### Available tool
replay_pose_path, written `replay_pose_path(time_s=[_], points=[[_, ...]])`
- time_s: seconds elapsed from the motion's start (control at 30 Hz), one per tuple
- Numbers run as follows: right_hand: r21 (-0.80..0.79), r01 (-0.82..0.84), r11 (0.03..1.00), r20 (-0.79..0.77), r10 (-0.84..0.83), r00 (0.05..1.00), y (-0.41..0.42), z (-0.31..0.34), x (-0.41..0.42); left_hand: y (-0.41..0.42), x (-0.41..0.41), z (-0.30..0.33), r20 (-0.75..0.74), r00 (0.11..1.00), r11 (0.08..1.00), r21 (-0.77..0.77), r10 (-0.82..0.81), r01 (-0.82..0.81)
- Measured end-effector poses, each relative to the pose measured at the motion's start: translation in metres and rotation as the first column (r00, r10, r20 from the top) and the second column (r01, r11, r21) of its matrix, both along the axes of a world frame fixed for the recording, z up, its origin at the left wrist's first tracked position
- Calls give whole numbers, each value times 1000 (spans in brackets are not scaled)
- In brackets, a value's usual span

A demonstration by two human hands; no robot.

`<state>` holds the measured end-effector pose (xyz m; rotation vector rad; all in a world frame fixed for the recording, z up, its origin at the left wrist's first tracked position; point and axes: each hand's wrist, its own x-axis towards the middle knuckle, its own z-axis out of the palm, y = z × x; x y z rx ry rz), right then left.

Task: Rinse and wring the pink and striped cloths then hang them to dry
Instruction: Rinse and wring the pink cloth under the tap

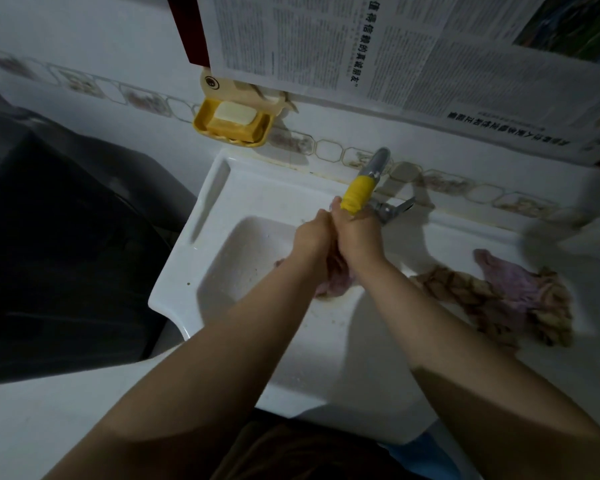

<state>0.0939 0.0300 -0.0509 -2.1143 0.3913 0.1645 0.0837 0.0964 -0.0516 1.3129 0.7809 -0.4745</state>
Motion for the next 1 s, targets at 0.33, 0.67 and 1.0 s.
replay_pose_path(time_s=[0.33, 0.67, 1.0], points=[[-105, -28, 994, 36, 31, 999, 2, 10, -5, -1, 8, 10, -51, 996, 989, -125, 77, -83], [-328, -202, 923, 123, 253, 959, 5, 7, -18, 6, 9, 3, -17, 999, 981, -190, 35, -37], [123, -277, 953, -208, 297, 932, -47, 27, 12, 51, 0, -6, 24, 983, 872, -459, -180, 171]])
